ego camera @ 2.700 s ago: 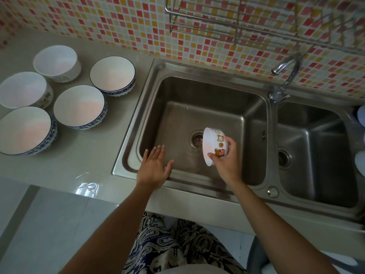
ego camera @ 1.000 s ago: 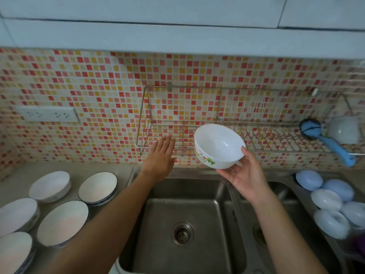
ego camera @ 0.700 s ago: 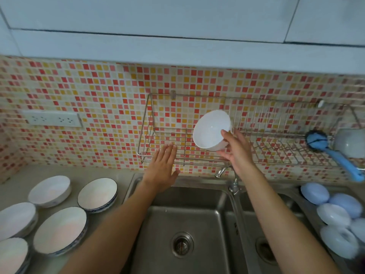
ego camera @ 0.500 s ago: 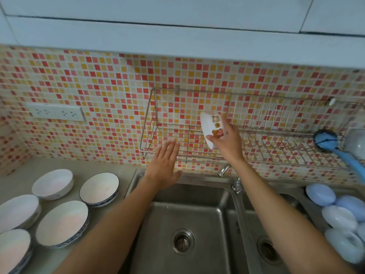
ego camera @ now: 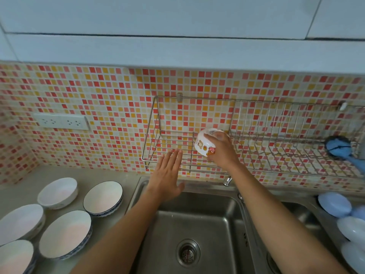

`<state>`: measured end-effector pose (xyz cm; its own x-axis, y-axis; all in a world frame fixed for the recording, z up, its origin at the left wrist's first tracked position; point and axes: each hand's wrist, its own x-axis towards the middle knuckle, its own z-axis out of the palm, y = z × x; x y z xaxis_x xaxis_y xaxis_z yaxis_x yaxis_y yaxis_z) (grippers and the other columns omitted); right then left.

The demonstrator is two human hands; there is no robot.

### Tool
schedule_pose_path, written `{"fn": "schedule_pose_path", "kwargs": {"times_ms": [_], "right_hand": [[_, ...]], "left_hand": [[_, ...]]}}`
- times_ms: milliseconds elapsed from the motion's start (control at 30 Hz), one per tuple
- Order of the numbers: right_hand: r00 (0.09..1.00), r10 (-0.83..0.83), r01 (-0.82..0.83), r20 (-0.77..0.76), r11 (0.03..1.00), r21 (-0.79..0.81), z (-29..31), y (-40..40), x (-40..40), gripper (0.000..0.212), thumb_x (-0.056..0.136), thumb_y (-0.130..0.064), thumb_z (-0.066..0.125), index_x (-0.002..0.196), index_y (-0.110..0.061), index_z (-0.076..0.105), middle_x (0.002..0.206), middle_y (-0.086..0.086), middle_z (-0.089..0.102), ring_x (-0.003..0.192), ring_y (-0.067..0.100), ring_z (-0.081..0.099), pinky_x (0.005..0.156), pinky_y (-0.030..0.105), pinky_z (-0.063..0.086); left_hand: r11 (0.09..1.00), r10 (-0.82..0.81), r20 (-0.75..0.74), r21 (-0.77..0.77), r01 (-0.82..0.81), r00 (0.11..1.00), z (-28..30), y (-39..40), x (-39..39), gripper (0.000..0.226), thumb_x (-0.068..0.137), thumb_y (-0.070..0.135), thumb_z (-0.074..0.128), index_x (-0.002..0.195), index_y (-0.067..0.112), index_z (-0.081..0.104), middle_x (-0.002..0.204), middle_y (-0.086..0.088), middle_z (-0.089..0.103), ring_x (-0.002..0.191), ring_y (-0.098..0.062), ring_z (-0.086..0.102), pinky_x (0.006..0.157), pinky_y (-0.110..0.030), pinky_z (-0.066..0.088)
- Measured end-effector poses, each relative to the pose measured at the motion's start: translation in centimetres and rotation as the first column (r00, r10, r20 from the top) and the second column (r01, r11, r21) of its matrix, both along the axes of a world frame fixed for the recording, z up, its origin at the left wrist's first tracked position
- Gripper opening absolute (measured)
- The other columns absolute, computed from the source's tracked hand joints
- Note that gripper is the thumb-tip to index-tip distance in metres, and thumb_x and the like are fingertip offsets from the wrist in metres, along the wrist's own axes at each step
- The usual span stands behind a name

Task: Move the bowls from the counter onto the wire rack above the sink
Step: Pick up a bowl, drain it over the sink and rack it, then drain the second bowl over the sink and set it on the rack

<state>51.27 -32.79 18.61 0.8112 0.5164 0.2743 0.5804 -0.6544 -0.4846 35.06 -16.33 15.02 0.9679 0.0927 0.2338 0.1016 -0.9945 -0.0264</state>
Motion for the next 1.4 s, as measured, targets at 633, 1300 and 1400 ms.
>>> {"fn": "schedule_pose_path", "kwargs": {"times_ms": [633,1300,1400], "right_hand": [[0.967,-0.032,0.002,0.253,0.993,0.12,-0.2,1.4,-5.1,0.052,0.086,-0.025,0.067,0.135,-0.013,0.053,0.141,0.014,0.052,0.13,0.036,0.045,0.103,0.057,0.043],[0.773,0.528,-0.553,-0.352,0.832,0.032,-11.0,36.0,-33.0,0.047,0.091,-0.029,0.061,0.136,-0.023,0.05,0.137,0.003,0.053,0.125,0.023,0.049,0.101,0.034,0.04],[0.722,0.489,-0.536,-0.489,0.843,0.051,-13.0,39.9,-34.7,0.053,0.093,-0.026,0.06,0.143,-0.02,0.044,0.143,0.005,0.052,0.129,0.025,0.049,0.102,0.035,0.04]], "left_hand": [[0.972,0.072,0.019,-0.224,-0.066,0.997,-2.1,1.7,-7.2,0.084,0.094,0.039,0.045,0.149,0.02,-0.015,0.157,0.002,-0.021,0.141,-0.014,-0.028,0.116,-0.037,-0.014],[0.613,0.675,-0.135,-0.446,-0.653,0.725,-9.9,31.8,-30.4,0.063,0.1,0.037,0.036,0.151,0.014,0.006,0.16,-0.01,0.001,0.147,-0.028,0.0,0.12,-0.042,0.006],[0.547,0.709,-0.2,-0.448,-0.707,0.676,-11.4,35.5,-31.7,0.066,0.099,0.038,0.038,0.15,0.012,0.005,0.16,-0.011,0.003,0.147,-0.03,0.004,0.119,-0.045,0.014]]}}
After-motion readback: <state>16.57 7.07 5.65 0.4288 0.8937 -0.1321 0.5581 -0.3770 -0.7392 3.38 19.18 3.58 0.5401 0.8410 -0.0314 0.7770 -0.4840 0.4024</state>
